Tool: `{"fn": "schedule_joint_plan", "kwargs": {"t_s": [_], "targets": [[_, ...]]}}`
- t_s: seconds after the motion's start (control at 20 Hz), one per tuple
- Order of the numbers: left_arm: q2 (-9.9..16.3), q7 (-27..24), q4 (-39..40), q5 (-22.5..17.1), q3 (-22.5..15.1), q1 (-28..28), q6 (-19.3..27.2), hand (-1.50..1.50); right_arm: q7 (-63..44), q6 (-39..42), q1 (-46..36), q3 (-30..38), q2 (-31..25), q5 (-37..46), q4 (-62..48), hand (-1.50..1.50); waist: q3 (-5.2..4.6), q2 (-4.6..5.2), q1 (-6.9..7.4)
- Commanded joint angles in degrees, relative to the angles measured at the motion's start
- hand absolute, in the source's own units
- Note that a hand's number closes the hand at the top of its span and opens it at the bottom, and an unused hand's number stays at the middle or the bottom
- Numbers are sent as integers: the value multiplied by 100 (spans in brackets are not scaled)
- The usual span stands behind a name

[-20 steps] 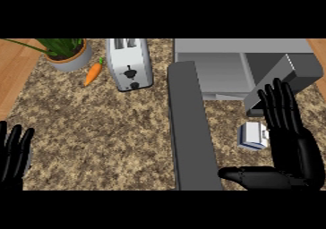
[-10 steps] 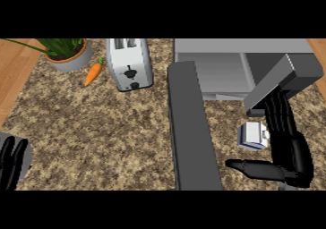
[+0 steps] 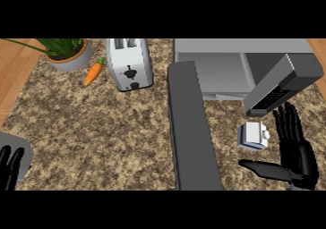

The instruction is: Pick up the milk, place it into the microwave and close the microwave

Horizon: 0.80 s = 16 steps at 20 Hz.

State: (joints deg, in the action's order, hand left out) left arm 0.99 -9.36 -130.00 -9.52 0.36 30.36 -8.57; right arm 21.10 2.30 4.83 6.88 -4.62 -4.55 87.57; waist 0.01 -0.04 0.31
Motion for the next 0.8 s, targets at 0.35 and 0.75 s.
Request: {"fn": "schedule_joint_plan", "kwargs": {"t_s": [0.35, 0.75], "targets": [[111, -164, 194, -291, 398, 40, -333, -150, 1457, 389, -470, 301, -185, 154, -1955, -150, 1, 4, 11], [-66, -455, 182, -139, 112, 417, -498, -150, 1854, 305, -1081, 367, -353, 389, -2826, -150, -1, 0, 24]]}}
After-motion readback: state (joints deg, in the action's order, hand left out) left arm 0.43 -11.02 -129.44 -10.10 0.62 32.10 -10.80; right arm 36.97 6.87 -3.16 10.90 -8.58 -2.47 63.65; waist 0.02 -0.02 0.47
